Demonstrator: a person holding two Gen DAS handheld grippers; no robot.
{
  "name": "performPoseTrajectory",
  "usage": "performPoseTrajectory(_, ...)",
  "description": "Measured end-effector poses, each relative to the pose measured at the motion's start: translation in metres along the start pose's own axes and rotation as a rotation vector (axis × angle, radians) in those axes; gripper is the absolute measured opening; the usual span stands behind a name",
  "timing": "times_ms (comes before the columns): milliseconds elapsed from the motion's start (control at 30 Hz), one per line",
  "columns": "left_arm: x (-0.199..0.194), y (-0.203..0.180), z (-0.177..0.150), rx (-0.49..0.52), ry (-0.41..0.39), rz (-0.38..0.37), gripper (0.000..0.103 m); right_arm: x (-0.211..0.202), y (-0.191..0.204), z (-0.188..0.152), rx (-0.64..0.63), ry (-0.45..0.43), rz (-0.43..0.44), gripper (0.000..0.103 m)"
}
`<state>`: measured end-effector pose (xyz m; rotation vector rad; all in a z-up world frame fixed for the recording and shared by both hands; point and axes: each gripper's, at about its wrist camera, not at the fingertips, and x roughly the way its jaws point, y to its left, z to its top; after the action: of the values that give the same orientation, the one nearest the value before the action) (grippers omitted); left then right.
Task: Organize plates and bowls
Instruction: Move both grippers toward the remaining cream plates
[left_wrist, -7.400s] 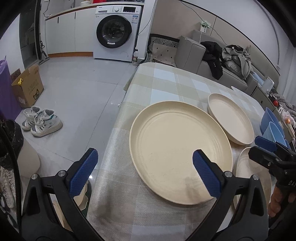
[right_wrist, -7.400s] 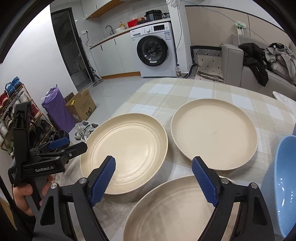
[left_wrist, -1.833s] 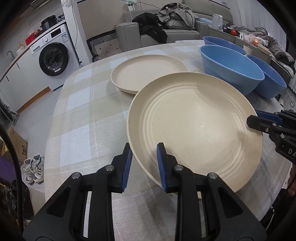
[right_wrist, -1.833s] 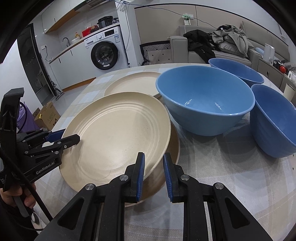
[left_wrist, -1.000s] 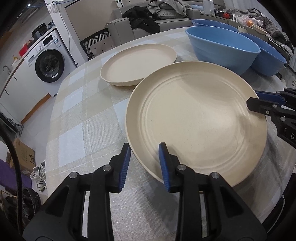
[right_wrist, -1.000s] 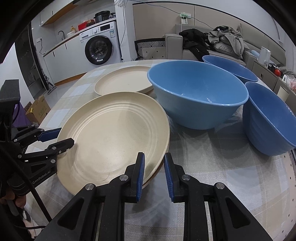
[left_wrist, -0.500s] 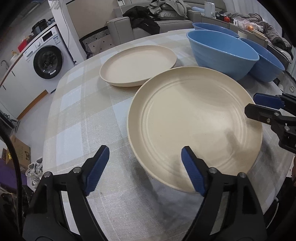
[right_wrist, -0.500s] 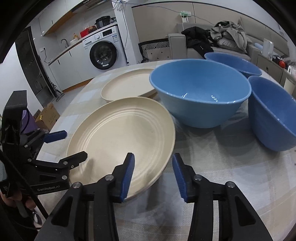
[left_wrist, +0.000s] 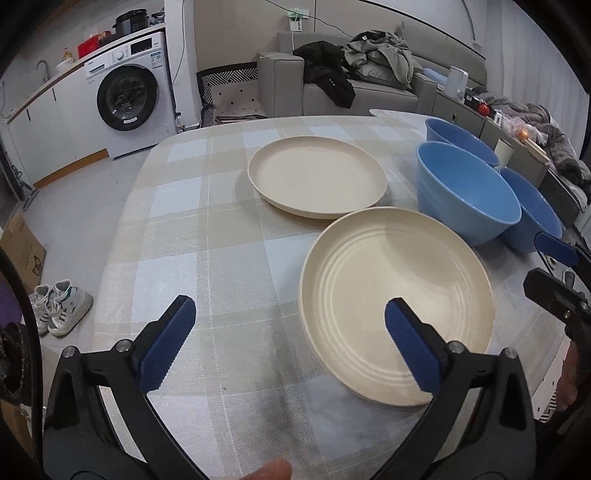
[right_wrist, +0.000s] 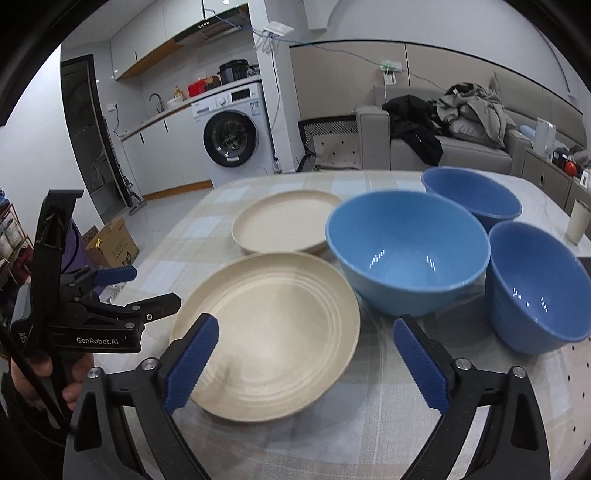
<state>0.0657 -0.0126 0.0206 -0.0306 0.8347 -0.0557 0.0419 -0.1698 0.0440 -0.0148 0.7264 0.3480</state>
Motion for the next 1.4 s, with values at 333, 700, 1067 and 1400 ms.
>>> performPoseTrajectory(333, -0.053, 0.017, 0.022, -0.082, -0.121, -0.01, 0.102, -0.039, -0.012, 0.053, 0.049, -0.168, 0.17, 0.101)
performPoseTrajectory(700, -0.047, 0.028, 0.064, -0.148, -0.1, 0.018, 0.102, -0.061, -0.018, 0.13, 0.034, -0.218, 0.249, 0.102)
performPoseTrajectory(1067, -0.01, 0.032, 0.107, -0.187, -0.062, 0.036, 0.102, -0.023, -0.02, 0.19, 0.002, -0.156, 0.286, 0.102)
performPoseTrajectory(1400, 0.033, 0.046, 0.13, -0.232, -0.026, 0.045, 0.102, 0.026, -0.029, 0.233, 0.005, -0.104, 0.272, 0.102)
